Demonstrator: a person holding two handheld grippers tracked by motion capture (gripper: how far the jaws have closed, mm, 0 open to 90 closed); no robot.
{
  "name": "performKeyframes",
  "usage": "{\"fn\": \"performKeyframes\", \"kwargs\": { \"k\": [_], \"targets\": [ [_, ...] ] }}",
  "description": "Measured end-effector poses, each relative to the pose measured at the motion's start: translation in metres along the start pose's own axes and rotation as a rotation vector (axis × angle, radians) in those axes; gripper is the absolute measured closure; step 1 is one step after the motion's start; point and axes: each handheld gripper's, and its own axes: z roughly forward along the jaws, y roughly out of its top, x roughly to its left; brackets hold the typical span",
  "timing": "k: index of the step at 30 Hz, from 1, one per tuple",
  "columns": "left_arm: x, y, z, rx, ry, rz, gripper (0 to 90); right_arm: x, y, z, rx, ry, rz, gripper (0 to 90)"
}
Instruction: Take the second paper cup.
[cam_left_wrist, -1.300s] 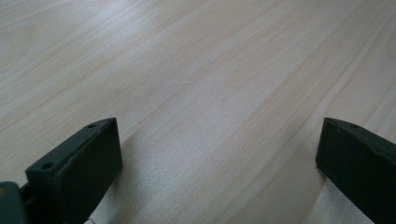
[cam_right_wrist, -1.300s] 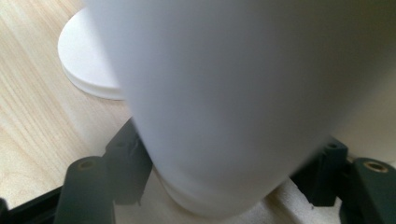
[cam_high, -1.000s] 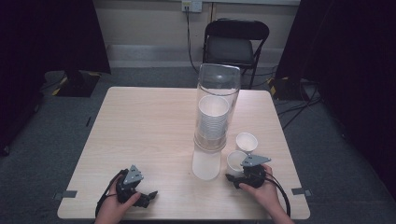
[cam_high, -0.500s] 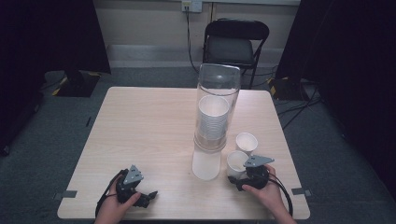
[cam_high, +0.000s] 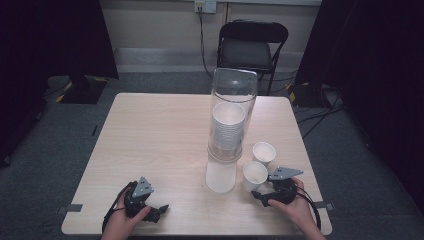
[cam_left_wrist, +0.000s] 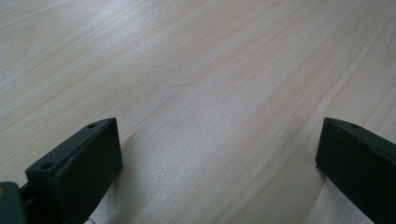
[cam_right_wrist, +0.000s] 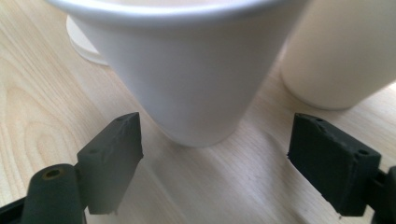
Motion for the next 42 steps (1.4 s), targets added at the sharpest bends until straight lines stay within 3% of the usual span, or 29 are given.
{"fn": "performKeyframes", "kwargs": {
  "k": [3,10,24,42],
  "targets": [
    [0.000,0.000,0.000,0.000,0.000,0.000,0.0,-0.004,-0.005,-0.004,-0.010,0.008,0.031,17.6],
    [0.000,0.000,0.000,-0.002,0.000,0.000,0.0,-0.010,-0.014,-0.014,-0.033,-0.002,0.054,17.8],
    [0.000,0.000,0.000,-0.002,0.000,-0.001,0.0,-0.014,-0.024,-0.029,-0.026,-0.016,0.031,18.1],
    [0.000,0.000,0.000,0.000,0.000,0.000,0.0,-0.029,-0.043,-0.049,-0.032,-0.061,0.062,18.7]
  ]
}}
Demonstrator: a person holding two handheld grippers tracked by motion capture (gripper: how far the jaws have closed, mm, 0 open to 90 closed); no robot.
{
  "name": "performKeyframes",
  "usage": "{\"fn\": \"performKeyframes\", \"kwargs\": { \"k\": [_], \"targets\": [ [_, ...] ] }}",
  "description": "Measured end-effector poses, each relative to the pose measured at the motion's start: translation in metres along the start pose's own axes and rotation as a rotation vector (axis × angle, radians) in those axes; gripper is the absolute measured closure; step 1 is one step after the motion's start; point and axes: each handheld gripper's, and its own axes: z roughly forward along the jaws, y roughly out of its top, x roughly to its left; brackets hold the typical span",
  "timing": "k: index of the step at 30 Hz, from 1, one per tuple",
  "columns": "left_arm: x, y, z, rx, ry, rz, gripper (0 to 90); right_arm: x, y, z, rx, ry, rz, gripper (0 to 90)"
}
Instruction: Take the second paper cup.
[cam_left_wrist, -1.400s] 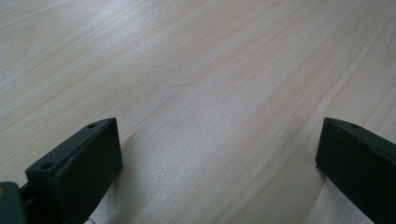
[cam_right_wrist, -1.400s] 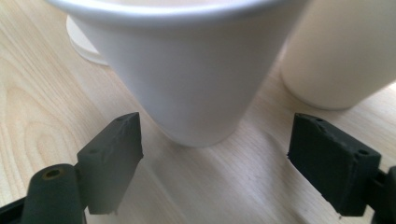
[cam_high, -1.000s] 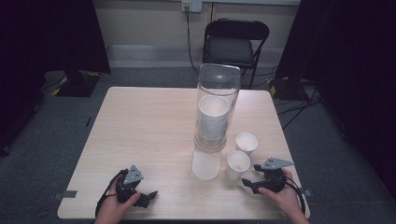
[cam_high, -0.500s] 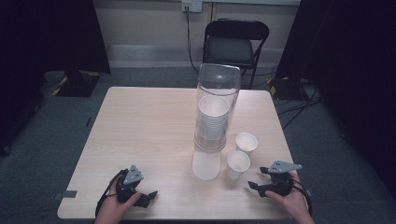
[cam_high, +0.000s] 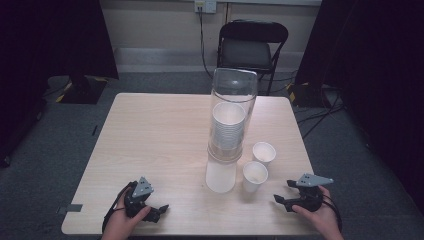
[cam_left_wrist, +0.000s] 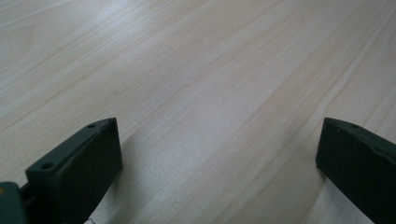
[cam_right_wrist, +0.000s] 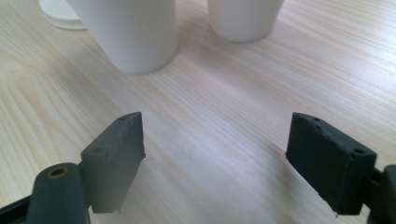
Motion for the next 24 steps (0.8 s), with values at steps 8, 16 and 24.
{"fn": "performKeyframes", "kwargs": {
  "k": [8,16,24],
  "targets": [
    [0.000,0.000,0.000,0.003,0.001,0.001,0.0,-0.006,-0.006,-0.005,0.040,-0.009,-0.009,18.6],
    [0.000,0.000,0.000,-0.002,0.000,0.000,0.0,-0.009,-0.012,-0.005,0.040,-0.012,-0.018,18.1],
    [0.000,0.000,0.000,-0.002,0.000,-0.001,0.0,-0.010,-0.014,-0.004,0.032,-0.008,-0.046,14.0]
  ]
}}
